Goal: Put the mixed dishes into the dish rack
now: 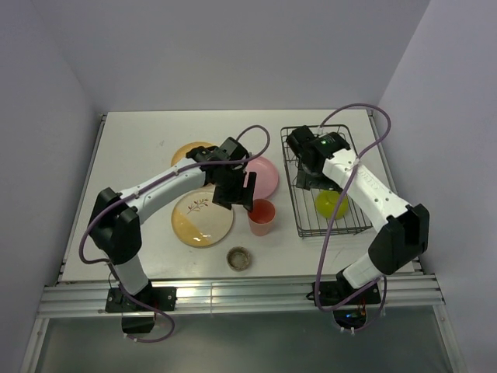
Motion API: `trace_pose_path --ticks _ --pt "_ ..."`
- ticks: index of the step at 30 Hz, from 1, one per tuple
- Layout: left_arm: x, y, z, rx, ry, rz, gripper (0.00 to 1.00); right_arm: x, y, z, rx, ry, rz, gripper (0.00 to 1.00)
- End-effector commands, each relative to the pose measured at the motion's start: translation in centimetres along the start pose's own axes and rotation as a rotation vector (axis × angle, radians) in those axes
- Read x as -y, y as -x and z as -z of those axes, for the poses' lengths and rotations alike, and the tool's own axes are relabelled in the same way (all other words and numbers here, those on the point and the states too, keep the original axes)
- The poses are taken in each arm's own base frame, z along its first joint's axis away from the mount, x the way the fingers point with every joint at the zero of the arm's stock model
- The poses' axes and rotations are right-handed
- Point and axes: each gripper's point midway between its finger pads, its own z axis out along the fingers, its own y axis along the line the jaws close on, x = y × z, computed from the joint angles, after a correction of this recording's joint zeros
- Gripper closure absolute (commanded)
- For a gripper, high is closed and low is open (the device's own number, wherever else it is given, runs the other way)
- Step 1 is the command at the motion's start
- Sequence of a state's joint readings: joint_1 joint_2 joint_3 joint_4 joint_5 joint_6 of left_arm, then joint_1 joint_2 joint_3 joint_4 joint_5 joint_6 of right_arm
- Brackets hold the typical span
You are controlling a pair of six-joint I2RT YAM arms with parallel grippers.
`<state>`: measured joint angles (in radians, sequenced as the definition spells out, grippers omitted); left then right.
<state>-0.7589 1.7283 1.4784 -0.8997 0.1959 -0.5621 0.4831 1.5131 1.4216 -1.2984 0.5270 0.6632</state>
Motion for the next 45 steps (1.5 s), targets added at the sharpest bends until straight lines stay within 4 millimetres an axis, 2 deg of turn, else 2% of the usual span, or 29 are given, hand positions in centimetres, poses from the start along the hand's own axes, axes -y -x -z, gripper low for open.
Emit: trace_pose_path --ticks 1,4,5,7,13,16,18,19,21,22,24,25,26,27,28,29,31,32,36,39,45 --pt "0.2 -0.5 -0.8 -0.034 0.023 -0.016 0.25 0.0 2.1 2.0 0.071 0.066 -0.052 0.02" --pt "0.3 -1.0 -2.1 -0.063 0.026 -0.026 0.35 0.2 2.7 2.6 0.083 0.08 -0.068 0.02" --pt "0.5 -1.2 -2.4 -0.072 0.019 -0.029 0.43 0.4 2.8 2.8 0.088 0.083 -0.079 0.02" --pt "0.8 -1.2 -2.5 -0.073 0.011 -0.035 0.48 0.6 3.0 3.1 0.091 0.093 -0.093 0.02" --pt "1.2 -1.4 -2.6 -0.075 -0.024 -0.057 0.74 0.6 4.0 4.5 0.092 0.175 -0.151 0.03" --pt "0.4 -1.1 -1.5 -0.05 0.009 -0.06 0.99 -0.3 4.6 5.6 0.084 0.24 -0.15 0.03" --pt "0.1 -0.1 0.6 0.01 0.018 -0.055 1.0 -1.3 5.3 6.5 0.08 0.304 -0.147 0.03" --pt "0.2 0.3 2.4 0.047 0.008 -0.053 1.0 -2.6 5.6 7.4 0.06 0.384 -0.148 0.03" --pt "0.1 1.3 4.6 0.1 -0.027 -0.036 1.0 -4.2 5.8 8.2 0.02 0.491 -0.137 0.03" --pt "0.7 1.9 6.7 0.158 -0.082 -0.042 1.0 -5.5 6.3 9.0 0.01 0.565 -0.139 0.04" --pt "0.2 2.8 8.8 0.208 -0.153 -0.006 1.0 -7.7 5.9 10.9 -0.053 0.729 -0.129 0.04" --pt "1.2 2.9 10.5 0.239 -0.242 -0.01 1.0 -8.7 6.5 11.6 -0.047 0.798 -0.129 0.04" --pt "1.2 3.1 11.4 0.255 -0.274 -0.006 1.0 -10.0 5.9 13.2 -0.099 0.915 -0.109 0.04" --pt "0.7 3.6 12.4 0.278 -0.296 0.011 1.0 -10.5 6.1 13.8 -0.118 0.974 -0.113 0.04" --pt "1.4 3.4 13.7 0.287 -0.356 -0.005 1.0 -11.4 6.4 14.2 -0.122 1.038 -0.107 0.04" --pt "1.7 3.6 14.3 0.308 -0.382 -0.014 1.0 -12.1 5.9 15.5 -0.163 1.13 -0.089 0.04" --pt "1.9 3.6 15.3 0.332 -0.431 -0.012 1.0 -12.9 6.5 16.5 -0.157 1.229 -0.089 0.04" --pt "2.6 3.8 16.0 0.339 -0.486 -0.026 1.0 -13.0 6.5 16.8 -0.159 1.263 -0.089 0.04" --pt "3.0 4.9 17.5 0.369 -0.565 -0.025 1.0 -13.0 7.3 19.2 -0.189 1.46 -0.109 0.04" --pt "3.4 6.2 18.5 0.377 -0.641 -0.005 1.0 -12.9 7.8 19.5 -0.196 1.527 -0.116 0.04" --pt "4.0 8.4 20.3 0.371 -0.783 0.083 1.0 -13.0 7.0 20.0 -0.255 1.607 -0.105 0.05"
